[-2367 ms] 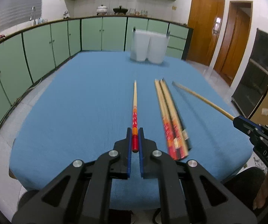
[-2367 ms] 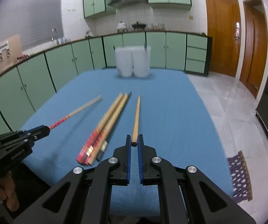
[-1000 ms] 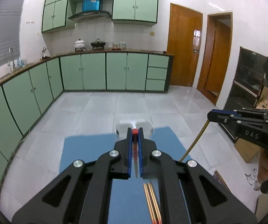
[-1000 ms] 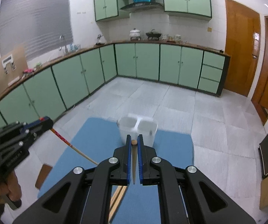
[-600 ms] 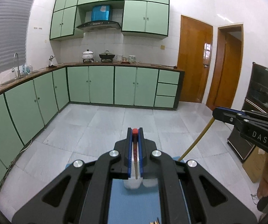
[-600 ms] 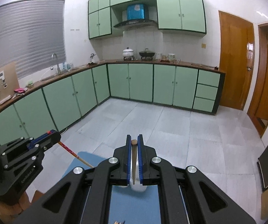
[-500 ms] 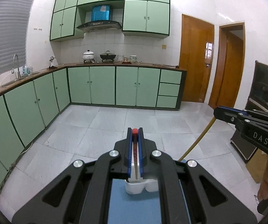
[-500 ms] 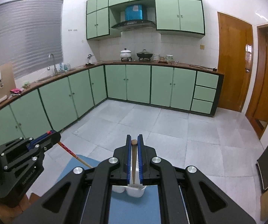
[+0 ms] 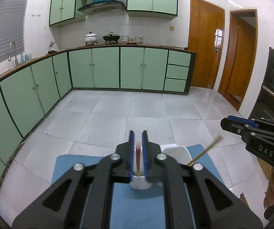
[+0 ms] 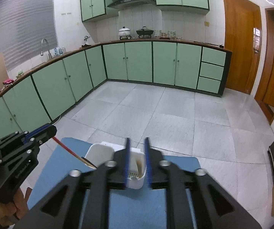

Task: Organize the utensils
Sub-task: 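Carry both chopsticks to the white holder and lower them into it, then open both tools and move them back over the remaining chopsticks, then grasp the black chopstick with the right tool while the left grasps a red-patterned chopstick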

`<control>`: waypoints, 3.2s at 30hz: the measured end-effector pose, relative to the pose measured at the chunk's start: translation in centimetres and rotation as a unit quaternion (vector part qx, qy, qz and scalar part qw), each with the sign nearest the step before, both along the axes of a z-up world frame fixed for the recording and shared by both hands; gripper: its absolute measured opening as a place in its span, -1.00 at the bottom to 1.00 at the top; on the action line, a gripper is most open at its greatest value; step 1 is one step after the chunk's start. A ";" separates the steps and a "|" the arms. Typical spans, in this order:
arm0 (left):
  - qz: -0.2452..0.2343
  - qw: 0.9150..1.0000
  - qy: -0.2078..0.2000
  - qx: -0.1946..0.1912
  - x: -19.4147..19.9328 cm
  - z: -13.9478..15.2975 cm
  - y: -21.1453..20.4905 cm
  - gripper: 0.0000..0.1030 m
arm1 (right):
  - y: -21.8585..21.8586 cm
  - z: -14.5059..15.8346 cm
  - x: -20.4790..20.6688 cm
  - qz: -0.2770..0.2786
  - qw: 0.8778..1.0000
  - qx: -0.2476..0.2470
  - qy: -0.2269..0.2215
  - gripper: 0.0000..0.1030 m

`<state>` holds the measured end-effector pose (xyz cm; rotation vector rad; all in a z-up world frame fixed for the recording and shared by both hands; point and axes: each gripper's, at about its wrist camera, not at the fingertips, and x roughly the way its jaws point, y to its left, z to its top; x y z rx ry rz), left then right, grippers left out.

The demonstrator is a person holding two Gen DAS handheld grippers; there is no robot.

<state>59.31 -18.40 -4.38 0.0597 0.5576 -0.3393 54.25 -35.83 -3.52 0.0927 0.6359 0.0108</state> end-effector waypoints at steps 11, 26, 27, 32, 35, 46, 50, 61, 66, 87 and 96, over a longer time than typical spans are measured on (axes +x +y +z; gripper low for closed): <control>0.000 0.999 -0.048 0.007 -7.9 2.9 4.8 -0.24 | -0.9 1.5 -8.5 -0.003 0.999 0.017 -0.040 -0.53; 0.002 0.999 -0.042 -0.002 -30.0 -9.8 12.5 -0.08 | 6.2 -15.1 -31.8 0.021 1.000 -0.009 -0.022 -0.30; 0.004 0.999 -0.038 0.002 -30.8 -11.0 12.9 -0.08 | 7.0 -16.5 -32.7 0.026 1.000 -0.010 -0.012 -0.30; 0.031 0.999 0.014 0.001 -34.0 -16.2 15.1 -0.08 | 11.4 -22.7 -36.2 0.055 0.998 -0.023 0.029 -0.30; 0.040 0.999 0.025 -0.008 -34.6 -17.0 15.9 -0.08 | 13.8 -24.4 -36.4 0.072 0.996 -0.035 0.041 -0.30; 0.015 0.999 0.041 0.000 -35.0 -19.5 14.1 -0.08 | 14.6 -24.8 -33.9 0.057 0.997 -0.028 0.032 -0.26; 0.003 0.999 0.042 0.005 -35.1 -20.1 13.3 -0.08 | 13.9 -24.9 -33.2 0.049 0.998 -0.022 0.031 -0.27; -0.063 0.996 0.057 0.038 -35.9 -22.6 8.3 -0.08 | 9.6 -24.9 -33.0 0.013 0.999 -0.008 0.036 -0.88; -0.081 0.993 0.065 0.058 -36.0 -23.8 6.6 -0.08 | 8.4 -25.0 -33.1 0.010 0.999 -0.005 0.038 -0.87; -0.043 0.995 0.073 0.050 -33.5 -24.5 5.8 -0.06 | 8.5 -25.1 -33.0 0.008 0.999 -0.006 0.035 -0.87; 0.010 0.997 0.070 0.027 -32.3 -24.4 7.2 -0.92 | 9.1 -25.2 -32.9 -0.014 0.999 -0.019 0.028 -0.87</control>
